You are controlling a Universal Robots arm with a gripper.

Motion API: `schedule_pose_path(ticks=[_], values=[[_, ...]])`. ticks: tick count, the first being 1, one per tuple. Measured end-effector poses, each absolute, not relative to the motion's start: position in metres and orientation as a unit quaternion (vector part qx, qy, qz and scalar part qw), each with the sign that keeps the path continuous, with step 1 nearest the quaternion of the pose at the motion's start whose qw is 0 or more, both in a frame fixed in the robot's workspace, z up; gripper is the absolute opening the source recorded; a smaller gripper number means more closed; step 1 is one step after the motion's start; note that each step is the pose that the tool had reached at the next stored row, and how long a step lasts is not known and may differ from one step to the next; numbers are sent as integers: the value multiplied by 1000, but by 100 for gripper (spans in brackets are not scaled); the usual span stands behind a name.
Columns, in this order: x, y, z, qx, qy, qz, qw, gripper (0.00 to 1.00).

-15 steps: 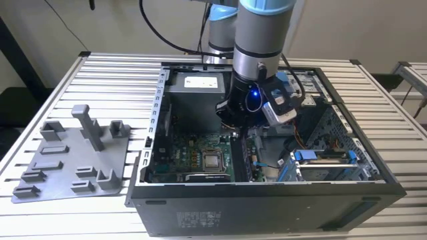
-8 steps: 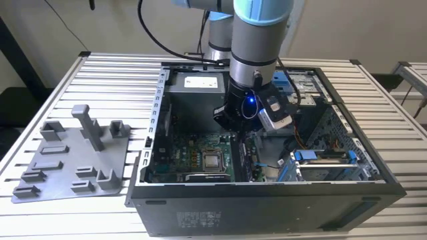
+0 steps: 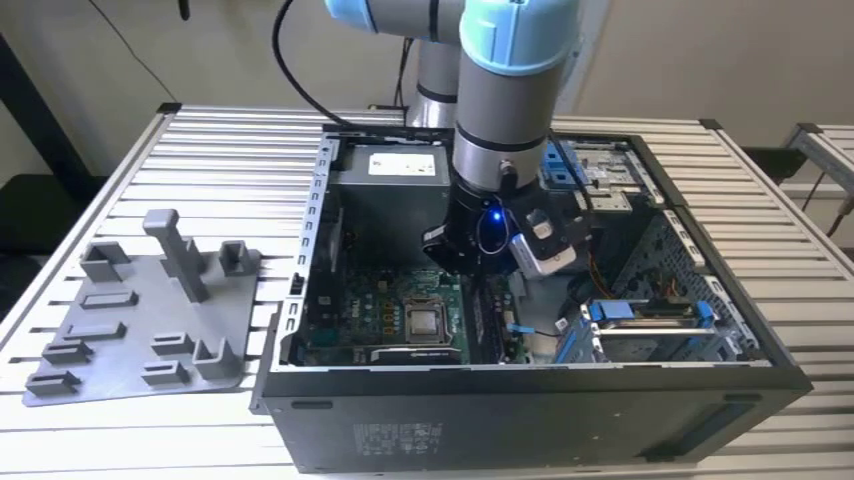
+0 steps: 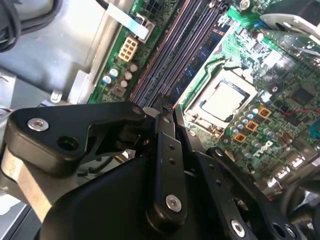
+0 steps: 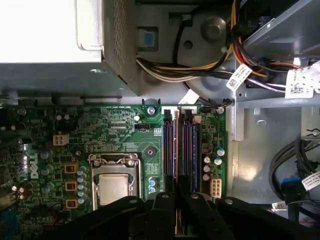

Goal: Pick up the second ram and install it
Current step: 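Insert the second ram into the second slot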

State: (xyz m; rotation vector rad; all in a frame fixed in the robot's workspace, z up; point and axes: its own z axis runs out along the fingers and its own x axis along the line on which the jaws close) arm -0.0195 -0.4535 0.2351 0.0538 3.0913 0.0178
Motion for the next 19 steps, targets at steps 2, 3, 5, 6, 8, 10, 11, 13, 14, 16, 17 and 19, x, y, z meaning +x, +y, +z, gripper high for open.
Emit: schedule_pose_path(ticks=[2, 3, 5, 6, 8, 10, 11, 13, 14, 16, 17, 19], values=[[-20, -454, 232, 21, 999, 6, 25, 14], [-21, -455, 231, 22, 999, 6, 25, 14], [-21, -457, 230, 24, 999, 6, 25, 14], [-21, -458, 229, 25, 999, 6, 25, 14], [-21, -460, 228, 28, 999, 6, 25, 14], [-21, -460, 228, 31, 999, 6, 25, 14], [-21, -460, 228, 31, 999, 6, 25, 14], [-21, -460, 228, 31, 999, 6, 25, 14], [-21, -460, 228, 31, 999, 6, 25, 14], [-21, -461, 227, 31, 999, 6, 25, 14], [-21, -461, 227, 31, 999, 6, 25, 14], [-21, -462, 227, 31, 999, 6, 25, 14]])
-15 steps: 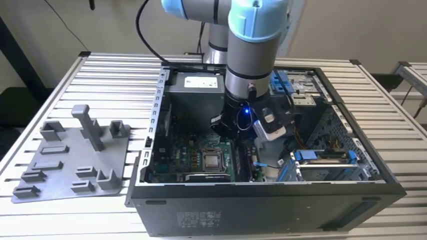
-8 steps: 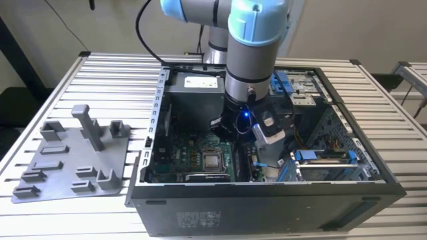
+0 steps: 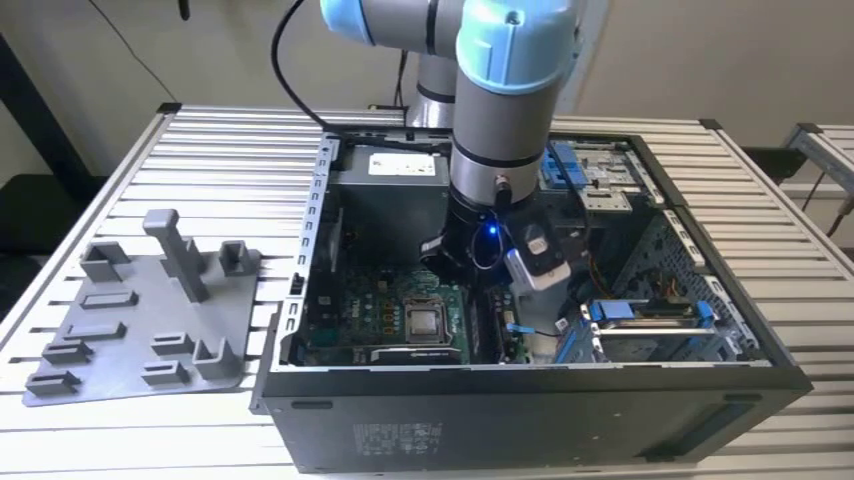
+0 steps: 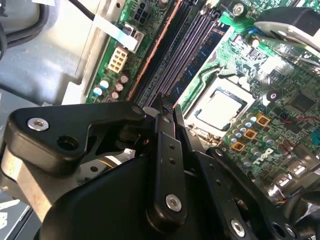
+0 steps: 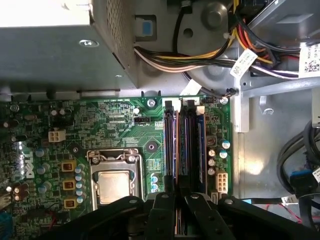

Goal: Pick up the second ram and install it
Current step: 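Insert the second ram into the second slot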

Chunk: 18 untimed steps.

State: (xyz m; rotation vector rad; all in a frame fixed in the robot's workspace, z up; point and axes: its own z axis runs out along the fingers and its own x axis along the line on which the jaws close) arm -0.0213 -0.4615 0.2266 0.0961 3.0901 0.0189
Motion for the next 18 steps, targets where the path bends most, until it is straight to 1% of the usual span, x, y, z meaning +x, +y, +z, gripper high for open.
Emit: schedule_pose_path(ticks=[18], values=[[-20, -464, 223, 31, 999, 6, 25, 14]])
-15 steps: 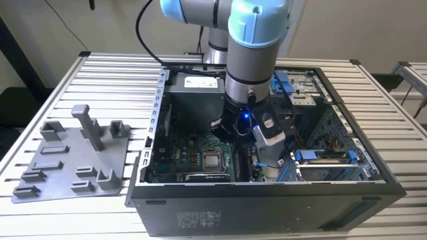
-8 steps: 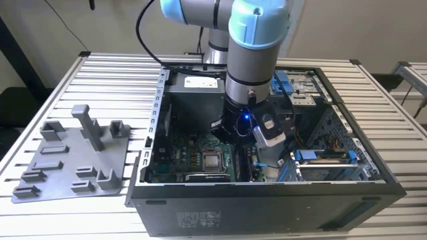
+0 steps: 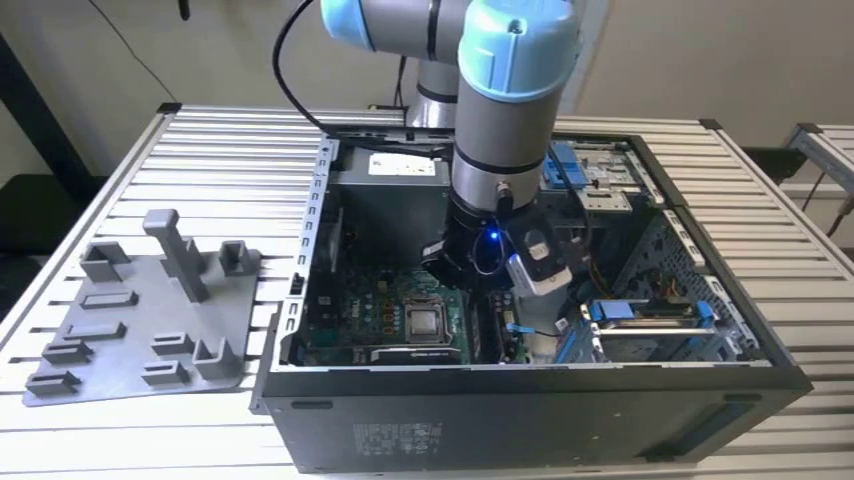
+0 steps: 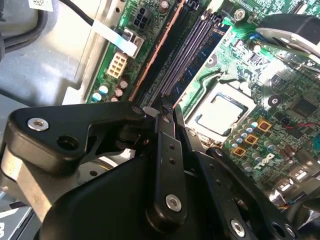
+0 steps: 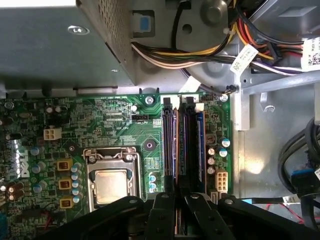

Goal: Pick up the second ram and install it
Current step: 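Insert the second ram into the second slot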

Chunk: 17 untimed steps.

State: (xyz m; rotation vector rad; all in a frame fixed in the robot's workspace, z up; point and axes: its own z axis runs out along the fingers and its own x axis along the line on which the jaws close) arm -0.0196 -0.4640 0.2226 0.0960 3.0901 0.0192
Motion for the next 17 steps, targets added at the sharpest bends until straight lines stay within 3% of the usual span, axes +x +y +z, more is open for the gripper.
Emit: schedule_pose_path(ticks=[17], values=[[-18, -466, 219, 31, 999, 6, 25, 14]])
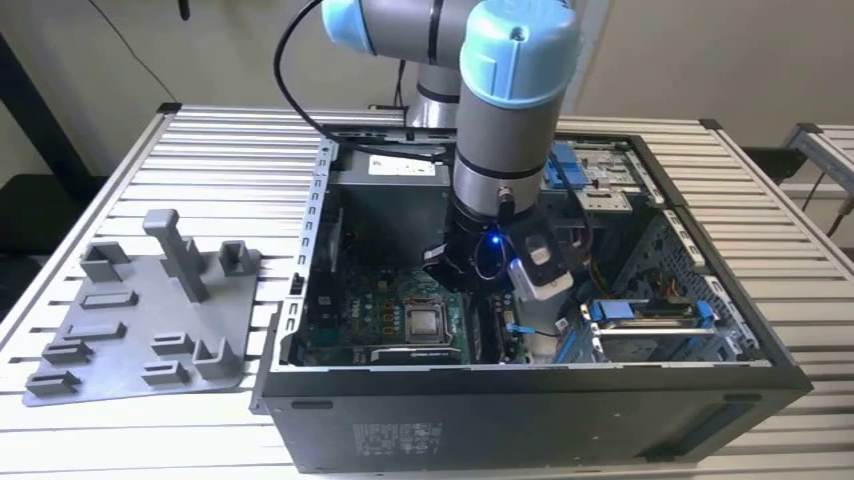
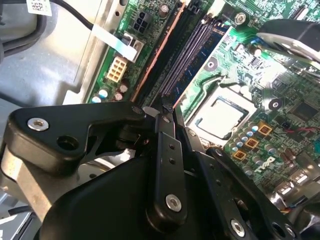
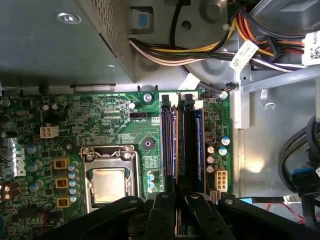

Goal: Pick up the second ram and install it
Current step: 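Insert the second ram into the second slot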

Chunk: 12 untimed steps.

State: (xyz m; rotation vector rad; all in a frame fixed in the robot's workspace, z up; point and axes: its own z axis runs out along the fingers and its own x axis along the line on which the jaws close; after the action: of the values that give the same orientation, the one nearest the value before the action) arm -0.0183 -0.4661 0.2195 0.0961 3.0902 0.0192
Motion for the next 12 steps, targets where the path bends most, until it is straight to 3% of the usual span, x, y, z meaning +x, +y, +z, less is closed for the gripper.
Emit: schedule_pose_path(ticks=[12], values=[[-18, -465, 217, 31, 999, 6, 25, 14]])
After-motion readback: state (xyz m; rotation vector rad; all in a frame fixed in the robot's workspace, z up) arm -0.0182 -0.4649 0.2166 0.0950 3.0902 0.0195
